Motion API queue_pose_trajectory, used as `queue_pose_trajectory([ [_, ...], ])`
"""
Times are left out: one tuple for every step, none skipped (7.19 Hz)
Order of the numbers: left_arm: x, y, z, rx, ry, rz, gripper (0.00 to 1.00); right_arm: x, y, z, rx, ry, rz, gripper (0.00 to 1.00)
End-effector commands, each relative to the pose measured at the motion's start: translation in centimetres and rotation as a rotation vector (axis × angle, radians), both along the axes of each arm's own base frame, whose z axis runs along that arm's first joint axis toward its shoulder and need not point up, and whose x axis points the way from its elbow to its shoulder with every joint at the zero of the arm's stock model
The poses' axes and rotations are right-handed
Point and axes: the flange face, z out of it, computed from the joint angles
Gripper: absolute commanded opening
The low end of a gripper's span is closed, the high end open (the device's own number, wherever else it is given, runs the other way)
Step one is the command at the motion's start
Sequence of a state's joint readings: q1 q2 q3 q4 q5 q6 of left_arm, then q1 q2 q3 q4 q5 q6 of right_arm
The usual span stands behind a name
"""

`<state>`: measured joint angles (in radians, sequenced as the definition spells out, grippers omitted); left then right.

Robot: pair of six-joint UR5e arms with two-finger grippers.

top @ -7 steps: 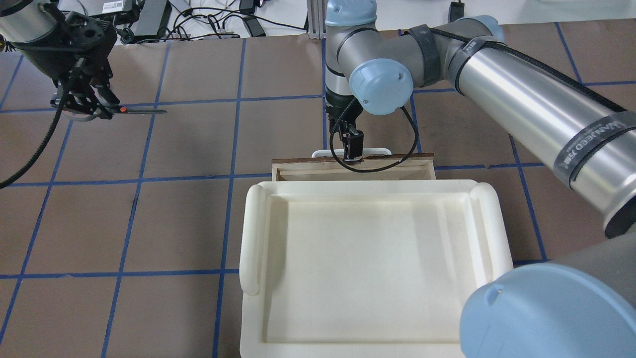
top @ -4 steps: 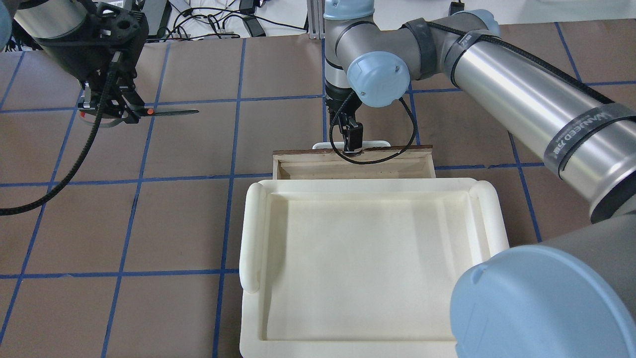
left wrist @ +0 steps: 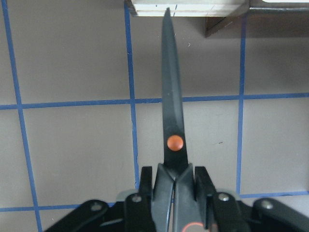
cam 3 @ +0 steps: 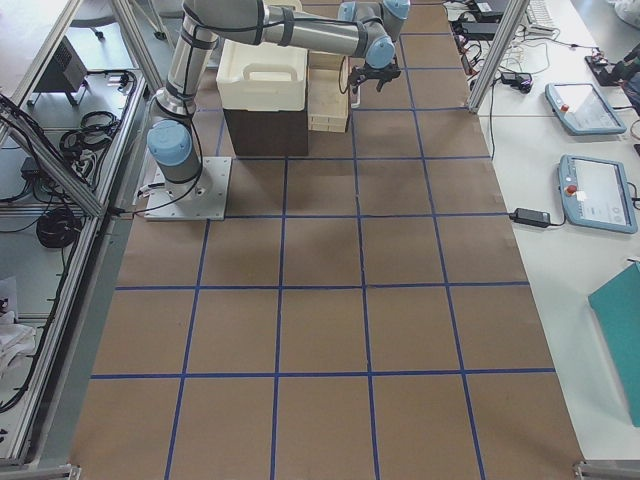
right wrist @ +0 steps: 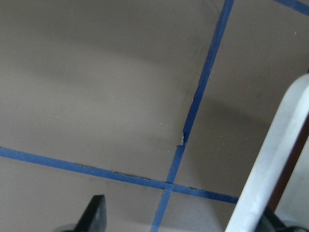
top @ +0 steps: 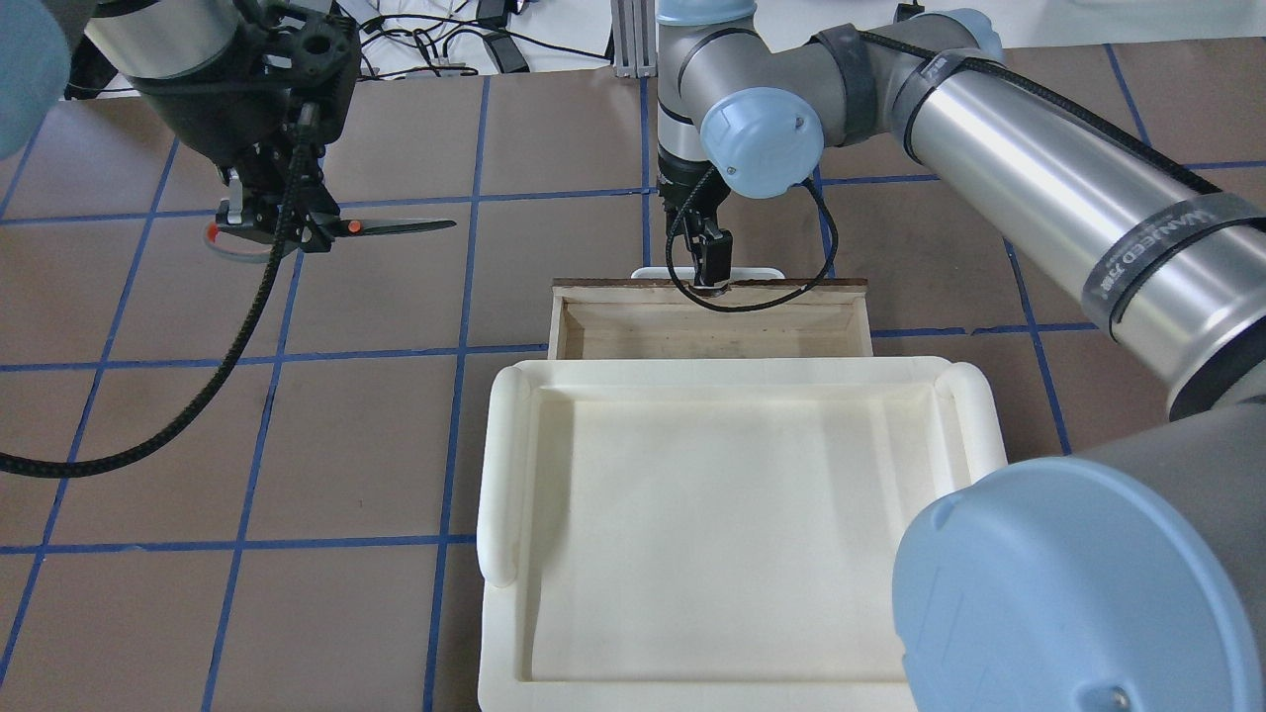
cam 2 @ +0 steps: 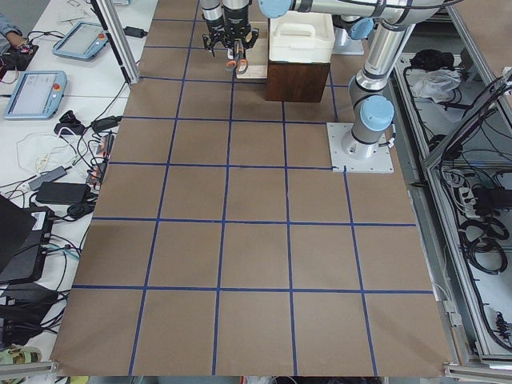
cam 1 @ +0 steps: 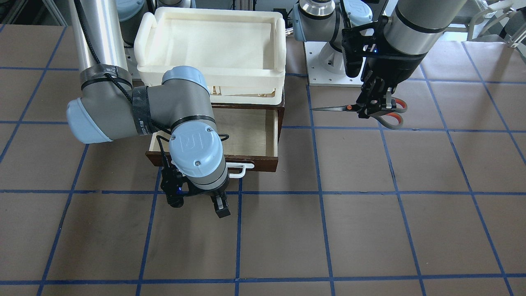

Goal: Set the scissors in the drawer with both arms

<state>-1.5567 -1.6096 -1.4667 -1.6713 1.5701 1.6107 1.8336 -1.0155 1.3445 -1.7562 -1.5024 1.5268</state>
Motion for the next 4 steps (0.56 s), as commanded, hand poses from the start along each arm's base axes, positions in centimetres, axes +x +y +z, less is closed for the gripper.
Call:
queue_pose_trajectory([
  [-0.5, 0.1, 0.0, 0.002, -0.001, -0.003, 0.0, -0.3, -0.3, 0.0, -0.004, 0.004, 0.002, 1.0],
  [-0.5, 0.1, 0.0, 0.002, -0.001, -0.003, 0.0, -0.2, -0.7, 0.0, -0.008, 0.002, 0.002, 1.0],
  [-0.5, 0.1, 0.0, 0.002, 0.002, -0.003, 0.0, -0.1, -1.4, -0.1, -0.012, 0.0, 0.0, 1.0],
  [-0.6, 0.1, 0.0, 0.002, 0.004, -0.003, 0.0, -0.1, -1.8, 0.0, -0.02, -0.001, 0.001, 1.0],
])
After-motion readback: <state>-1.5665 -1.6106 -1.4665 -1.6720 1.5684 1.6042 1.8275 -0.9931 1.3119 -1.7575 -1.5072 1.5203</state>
